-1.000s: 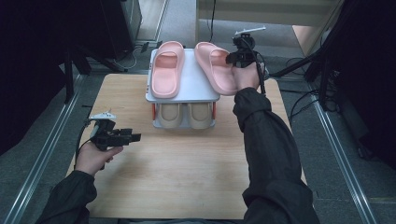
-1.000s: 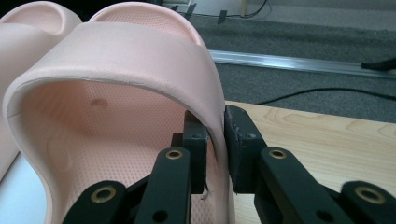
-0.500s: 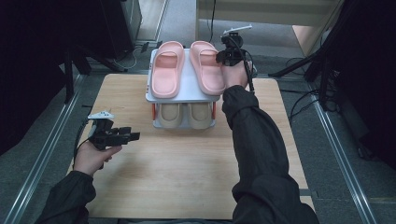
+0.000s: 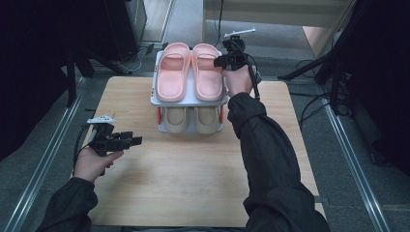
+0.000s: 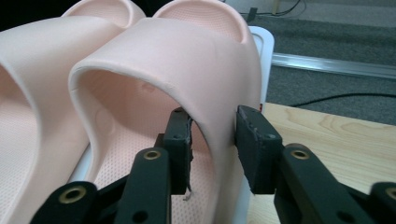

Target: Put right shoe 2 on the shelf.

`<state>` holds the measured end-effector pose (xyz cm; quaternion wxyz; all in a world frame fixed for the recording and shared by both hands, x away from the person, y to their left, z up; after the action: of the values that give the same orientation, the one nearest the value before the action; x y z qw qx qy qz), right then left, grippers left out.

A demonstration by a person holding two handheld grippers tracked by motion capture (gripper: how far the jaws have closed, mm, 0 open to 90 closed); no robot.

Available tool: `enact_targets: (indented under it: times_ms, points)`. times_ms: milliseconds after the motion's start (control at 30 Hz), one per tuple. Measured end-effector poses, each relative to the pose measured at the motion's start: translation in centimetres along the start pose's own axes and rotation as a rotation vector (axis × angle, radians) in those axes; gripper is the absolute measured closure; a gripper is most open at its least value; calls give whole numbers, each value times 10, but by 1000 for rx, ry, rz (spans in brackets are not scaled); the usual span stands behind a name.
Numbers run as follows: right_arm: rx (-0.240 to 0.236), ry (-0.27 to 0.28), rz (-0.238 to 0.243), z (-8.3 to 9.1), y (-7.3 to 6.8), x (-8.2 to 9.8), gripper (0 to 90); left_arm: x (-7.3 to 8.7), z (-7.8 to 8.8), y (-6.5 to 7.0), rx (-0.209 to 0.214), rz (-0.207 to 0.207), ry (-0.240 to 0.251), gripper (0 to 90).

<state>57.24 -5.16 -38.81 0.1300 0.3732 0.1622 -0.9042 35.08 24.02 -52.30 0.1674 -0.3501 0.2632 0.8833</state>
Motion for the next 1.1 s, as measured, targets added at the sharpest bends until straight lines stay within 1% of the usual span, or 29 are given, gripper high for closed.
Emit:
enact_targets:
  times_ms: [67,200,333,367,467,600,667,767,867,967,1100]
  points:
    - [-8,4,16,0,-1,1,646,1,-1,0,-3,-5,-8,421]
    - [-50,12,5,0,-5,1,612,1,-1,0,-2,-5,-10,420]
    - [-68,19,21,-1,-10,1,592,1,-1,-1,-4,-2,-11,420]
    - [-67,19,27,-1,-11,1,583,1,-1,-1,-3,0,-10,420]
    - [-58,19,73,-2,-13,2,580,1,-1,-1,-1,-1,-11,420]
    - [-86,20,53,-1,-10,5,591,2,-1,-2,-3,-3,-16,420]
    - [-101,2,41,0,-9,8,589,2,-1,-2,-1,0,-16,420]
    - [-121,21,54,4,-9,11,593,2,-1,-1,-2,0,-14,420]
    - [-143,28,54,11,-9,16,593,2,-2,-1,-5,1,-13,420]
    - [-159,37,70,19,-8,20,597,2,-2,-1,-4,-1,-14,420]
    - [-177,24,98,28,-7,27,597,2,-3,-1,-5,0,-17,419]
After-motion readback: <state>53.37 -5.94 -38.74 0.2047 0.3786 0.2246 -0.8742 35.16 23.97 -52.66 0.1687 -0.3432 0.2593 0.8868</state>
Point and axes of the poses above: each handheld gripper's, and its own axes: z roughly backward along the jaws, x roughly out of its underside, y roughly to its right, the point moved 8 cm from there along -z, roughly forward along the jaws
